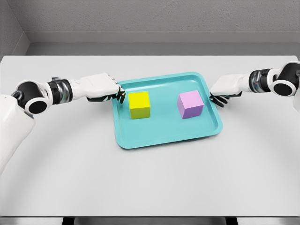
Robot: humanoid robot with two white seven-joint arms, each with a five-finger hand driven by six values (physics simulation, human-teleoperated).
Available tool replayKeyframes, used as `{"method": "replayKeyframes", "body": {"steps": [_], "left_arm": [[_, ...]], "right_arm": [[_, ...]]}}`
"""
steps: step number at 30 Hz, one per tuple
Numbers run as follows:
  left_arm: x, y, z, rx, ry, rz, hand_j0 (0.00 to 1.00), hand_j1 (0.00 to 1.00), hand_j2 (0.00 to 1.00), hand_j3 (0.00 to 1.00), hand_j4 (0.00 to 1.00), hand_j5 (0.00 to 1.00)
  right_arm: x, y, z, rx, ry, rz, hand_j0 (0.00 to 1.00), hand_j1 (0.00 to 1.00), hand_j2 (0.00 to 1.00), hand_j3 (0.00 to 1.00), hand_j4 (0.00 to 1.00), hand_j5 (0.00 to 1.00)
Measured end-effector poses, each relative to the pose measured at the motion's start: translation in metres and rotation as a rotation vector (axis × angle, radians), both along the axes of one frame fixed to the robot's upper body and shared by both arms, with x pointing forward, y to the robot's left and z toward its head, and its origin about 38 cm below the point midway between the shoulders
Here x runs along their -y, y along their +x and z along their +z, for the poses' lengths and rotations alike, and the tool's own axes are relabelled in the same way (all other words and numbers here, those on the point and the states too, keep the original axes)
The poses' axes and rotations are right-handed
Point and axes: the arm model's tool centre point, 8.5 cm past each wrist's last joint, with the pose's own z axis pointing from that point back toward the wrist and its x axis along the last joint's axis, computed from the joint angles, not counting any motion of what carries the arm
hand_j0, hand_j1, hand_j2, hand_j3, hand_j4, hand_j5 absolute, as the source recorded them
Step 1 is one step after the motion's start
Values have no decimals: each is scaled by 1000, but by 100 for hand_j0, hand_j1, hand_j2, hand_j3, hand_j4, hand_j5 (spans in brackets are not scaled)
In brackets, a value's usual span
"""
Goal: Push two cubes
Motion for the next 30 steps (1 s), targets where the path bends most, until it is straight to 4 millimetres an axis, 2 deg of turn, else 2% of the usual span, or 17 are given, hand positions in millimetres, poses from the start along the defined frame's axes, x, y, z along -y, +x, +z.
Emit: {"method": "replayKeyframes", "body": {"steps": [16, 30], "left_arm": [[2, -1, -5, -11, -5, 0, 44, 44, 44, 44, 44, 44], [19, -1, -7, -18, -34, -21, 44, 44, 44, 44, 44, 44]], "right_arm": [[-16, 2, -1, 4, -5, 32, 13, 13, 13, 13, 13, 13], [-24, 0, 1, 3, -5, 56, 13, 13, 13, 13, 13, 13]]}}
